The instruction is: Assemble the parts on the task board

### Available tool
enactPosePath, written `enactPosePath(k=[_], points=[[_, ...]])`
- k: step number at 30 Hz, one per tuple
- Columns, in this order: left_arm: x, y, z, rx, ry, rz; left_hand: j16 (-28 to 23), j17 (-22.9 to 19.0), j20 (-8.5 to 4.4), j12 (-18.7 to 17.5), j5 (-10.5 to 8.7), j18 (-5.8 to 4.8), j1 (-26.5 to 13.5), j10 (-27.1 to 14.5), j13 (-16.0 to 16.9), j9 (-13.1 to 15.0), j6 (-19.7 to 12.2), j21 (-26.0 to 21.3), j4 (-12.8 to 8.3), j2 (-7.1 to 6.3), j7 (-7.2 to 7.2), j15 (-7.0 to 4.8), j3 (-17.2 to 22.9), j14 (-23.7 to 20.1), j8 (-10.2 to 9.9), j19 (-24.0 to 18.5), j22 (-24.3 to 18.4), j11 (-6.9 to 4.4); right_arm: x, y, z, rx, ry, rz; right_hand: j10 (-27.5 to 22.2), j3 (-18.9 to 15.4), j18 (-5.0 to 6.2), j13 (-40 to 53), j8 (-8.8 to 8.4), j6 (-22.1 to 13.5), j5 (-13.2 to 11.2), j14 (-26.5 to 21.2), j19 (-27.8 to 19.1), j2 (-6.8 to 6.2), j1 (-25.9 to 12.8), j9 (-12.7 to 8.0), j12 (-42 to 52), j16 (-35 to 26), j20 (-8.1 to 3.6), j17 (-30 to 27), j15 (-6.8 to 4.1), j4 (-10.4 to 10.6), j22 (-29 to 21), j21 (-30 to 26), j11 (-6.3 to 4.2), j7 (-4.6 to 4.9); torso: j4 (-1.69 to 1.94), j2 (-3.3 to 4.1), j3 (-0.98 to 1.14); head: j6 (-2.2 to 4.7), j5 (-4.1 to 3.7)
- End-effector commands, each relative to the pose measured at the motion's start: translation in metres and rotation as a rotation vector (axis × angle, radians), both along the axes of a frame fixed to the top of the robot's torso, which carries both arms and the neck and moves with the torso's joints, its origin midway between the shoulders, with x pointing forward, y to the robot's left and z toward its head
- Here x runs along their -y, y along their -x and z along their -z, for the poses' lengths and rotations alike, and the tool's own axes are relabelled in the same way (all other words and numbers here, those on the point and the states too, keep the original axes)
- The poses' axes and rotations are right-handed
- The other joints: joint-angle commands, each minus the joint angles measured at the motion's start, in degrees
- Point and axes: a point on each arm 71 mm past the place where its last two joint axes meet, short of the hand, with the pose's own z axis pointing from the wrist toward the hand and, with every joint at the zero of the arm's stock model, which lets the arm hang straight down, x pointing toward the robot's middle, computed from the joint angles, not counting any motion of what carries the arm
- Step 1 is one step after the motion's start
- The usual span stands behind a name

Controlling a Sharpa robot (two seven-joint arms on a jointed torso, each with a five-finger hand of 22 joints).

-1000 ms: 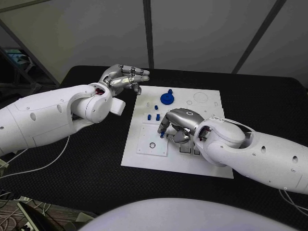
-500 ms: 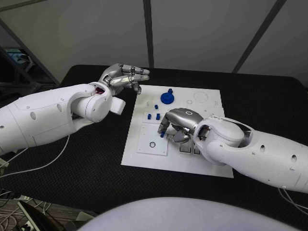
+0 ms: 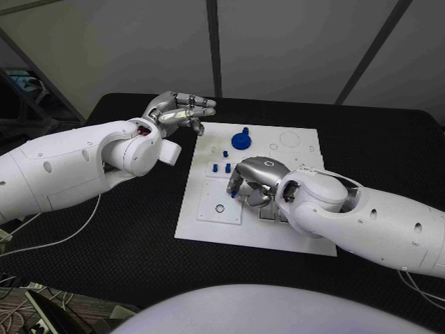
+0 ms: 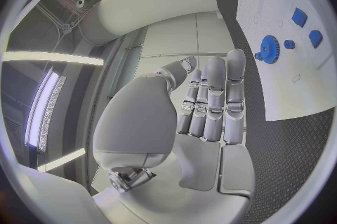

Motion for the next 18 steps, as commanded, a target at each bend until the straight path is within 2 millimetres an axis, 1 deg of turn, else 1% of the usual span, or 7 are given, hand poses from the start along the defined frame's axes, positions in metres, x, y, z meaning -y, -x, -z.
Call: enactPosePath(k=[1,5,8,12,18], points=[[0.001,0.0,-0.001,0.001,0.006,0.012,-0.22,-0.05,-0.06,-0.02,0.23,-0.55,0.0,-0.54,-0.07,-0.08,0.3,-0.25,0.0,0.29,0.27,0.06,0.2,-0.42,-0.25,-0.31,-0.08,-0.03,0.0,0.0,0.002,0.006,0.039,-0.004,-1.19,-0.6,-0.78,-0.33,-0.34,-1.08,0.25,2.46,-0.74,0.04,-0.95,-0.18,-0.56,0.07,0.04,-0.28,0.28,0.05,-0.42,-0.6,0.28,0.14,-0.02,0.0,-0.01,-0.04,0.02],[0.001,-0.001,-0.001,-0.001,0.006,0.013,-0.23,-0.06,-0.05,-0.01,0.23,-0.55,-0.03,-0.57,-0.07,-0.08,0.3,-0.26,0.0,0.3,0.27,0.07,0.21,-0.43,-0.25,-0.31,-0.08,-0.03,0.0,0.0,0.002,0.014,0.032,-0.003,-5.66,-0.93,-0.58,-1.01,-0.51,-4.49,0.37,2.23,-1.53,-0.79,-1.92,-0.98,-0.63,-0.26,0.73,-1.02,1.27,0.09,-1.61,-1.45,1.4,1.14,-0.01,-0.04,0.03,0.05,-0.04],[0.001,-0.001,-0.001,-0.002,0.005,0.013,-0.23,-0.07,-0.05,-0.02,0.22,-0.55,-0.04,-0.6,-0.07,-0.08,0.29,-0.26,0.0,0.29,0.28,0.08,0.21,-0.43,-0.26,-0.32,-0.08,-0.02,0.001,0.0,0.0,0.029,0.019,-0.002,-9.08,-1.1,-0.25,-1.04,-0.43,-6.27,0.34,1.96,-2.47,-1.37,-2.31,-1.36,-0.58,-0.7,1.23,-1.91,1.74,0.0,-3.13,-2.5,2.01,1.29,0.0,-0.04,0.01,0.07,-0.05],[0.0,-0.001,-0.001,-0.002,0.005,0.012,-0.23,-0.07,-0.05,-0.02,0.22,-0.55,-0.05,-0.6,-0.07,-0.08,0.29,-0.26,0.0,0.29,0.28,0.08,0.21,-0.43,-0.26,-0.32,-0.08,-0.02,0.002,0.001,-0.005,0.068,-0.032,-0.003,-11.74,-1.18,0.19,-0.94,-0.45,-8.29,0.32,1.62,-3.69,-1.7,-2.05,-1.56,-0.28,-1.32,1.61,-3.14,2.03,-0.52,-5.15,-3.91,2.42,1.37,0.02,-0.03,0.02,0.15,-0.04],[-0.001,-0.001,-0.001,0.001,0.004,0.007,-0.23,-0.08,-0.04,-0.03,0.22,-0.55,-0.07,-0.65,-0.07,-0.09,0.28,-0.27,0.0,0.28,0.28,0.09,0.21,-0.44,-0.27,-0.32,-0.08,0.0,0.007,0.004,-0.01,0.105,-0.08,-0.001,-12.17,-1.34,0.34,-0.89,-0.45,-8.97,0.27,1.5,-4.08,-1.88,-2.12,-1.57,-0.04,-1.57,1.69,-3.65,2.04,-0.64,-5.85,-4.38,2.44,1.31,-0.05,-0.05,0.06,0.39,-0.07]])
